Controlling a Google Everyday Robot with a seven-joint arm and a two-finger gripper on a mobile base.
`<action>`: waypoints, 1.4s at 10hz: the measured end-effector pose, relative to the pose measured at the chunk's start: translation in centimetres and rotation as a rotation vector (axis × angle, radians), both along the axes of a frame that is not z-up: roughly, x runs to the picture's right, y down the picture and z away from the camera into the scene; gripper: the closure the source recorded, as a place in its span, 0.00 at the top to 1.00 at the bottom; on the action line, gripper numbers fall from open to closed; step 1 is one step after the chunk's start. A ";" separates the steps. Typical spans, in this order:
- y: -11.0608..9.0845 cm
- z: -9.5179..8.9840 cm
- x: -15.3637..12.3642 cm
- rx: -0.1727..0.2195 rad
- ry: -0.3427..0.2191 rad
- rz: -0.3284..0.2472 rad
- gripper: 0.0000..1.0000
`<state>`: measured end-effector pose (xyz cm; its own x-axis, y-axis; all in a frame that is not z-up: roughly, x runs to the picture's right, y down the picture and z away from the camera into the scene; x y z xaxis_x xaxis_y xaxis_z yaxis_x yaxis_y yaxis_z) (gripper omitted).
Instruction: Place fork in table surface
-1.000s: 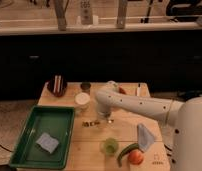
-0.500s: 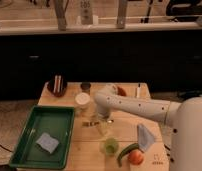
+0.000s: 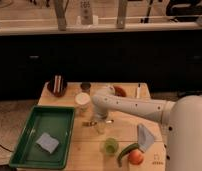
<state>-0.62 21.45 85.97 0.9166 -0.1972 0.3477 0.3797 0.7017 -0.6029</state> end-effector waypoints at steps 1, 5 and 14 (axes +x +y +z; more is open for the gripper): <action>0.0 0.1 -0.2 -0.001 0.003 -0.004 0.41; -0.3 -0.4 -0.5 -0.001 -0.002 -0.008 0.04; 0.3 -0.5 -0.3 -0.008 0.005 -0.006 0.00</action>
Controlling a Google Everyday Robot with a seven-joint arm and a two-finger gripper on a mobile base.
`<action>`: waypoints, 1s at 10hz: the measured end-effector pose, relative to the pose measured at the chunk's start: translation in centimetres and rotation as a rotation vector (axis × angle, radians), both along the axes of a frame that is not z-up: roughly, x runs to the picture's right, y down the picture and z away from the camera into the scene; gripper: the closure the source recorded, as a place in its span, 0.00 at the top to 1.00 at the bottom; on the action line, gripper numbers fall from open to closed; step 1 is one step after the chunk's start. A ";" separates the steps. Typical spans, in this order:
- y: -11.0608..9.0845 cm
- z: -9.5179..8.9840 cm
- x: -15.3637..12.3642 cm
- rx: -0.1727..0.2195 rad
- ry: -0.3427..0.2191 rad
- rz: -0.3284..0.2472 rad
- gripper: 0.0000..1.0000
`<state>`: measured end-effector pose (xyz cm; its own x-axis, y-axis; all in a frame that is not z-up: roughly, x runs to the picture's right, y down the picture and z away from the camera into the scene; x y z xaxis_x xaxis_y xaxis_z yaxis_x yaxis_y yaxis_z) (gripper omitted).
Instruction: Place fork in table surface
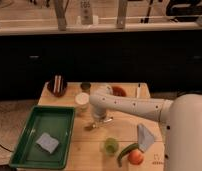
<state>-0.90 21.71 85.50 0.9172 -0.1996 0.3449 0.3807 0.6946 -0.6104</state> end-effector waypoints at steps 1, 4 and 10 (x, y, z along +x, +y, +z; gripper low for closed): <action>-0.1 0.1 -0.1 0.002 0.000 0.005 0.00; -0.1 0.0 -0.1 0.005 -0.002 0.006 0.00; -4.6 -1.6 -1.8 0.061 -0.047 0.033 0.00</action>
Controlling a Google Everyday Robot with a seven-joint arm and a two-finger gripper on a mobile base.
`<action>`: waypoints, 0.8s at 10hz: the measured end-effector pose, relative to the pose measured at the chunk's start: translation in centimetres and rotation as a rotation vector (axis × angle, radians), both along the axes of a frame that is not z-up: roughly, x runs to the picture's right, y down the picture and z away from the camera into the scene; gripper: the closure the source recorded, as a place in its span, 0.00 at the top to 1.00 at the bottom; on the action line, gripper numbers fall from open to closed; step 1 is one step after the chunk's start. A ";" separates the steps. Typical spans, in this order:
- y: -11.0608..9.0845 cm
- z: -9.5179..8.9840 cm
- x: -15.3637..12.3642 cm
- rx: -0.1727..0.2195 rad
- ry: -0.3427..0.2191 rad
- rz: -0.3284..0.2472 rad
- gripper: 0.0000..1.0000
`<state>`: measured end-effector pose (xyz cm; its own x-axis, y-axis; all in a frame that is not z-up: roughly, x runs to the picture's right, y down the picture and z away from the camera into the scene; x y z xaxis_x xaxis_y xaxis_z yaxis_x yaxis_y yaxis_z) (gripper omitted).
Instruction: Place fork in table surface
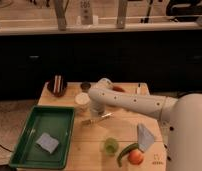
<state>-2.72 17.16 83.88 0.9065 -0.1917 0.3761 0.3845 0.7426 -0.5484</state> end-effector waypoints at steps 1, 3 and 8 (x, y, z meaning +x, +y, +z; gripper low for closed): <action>-0.6 -0.3 -0.3 0.007 -0.005 0.004 0.00; -1.7 -0.9 -0.5 0.019 -0.010 0.015 0.00; -2.8 -1.9 -0.6 0.021 -0.013 0.020 0.00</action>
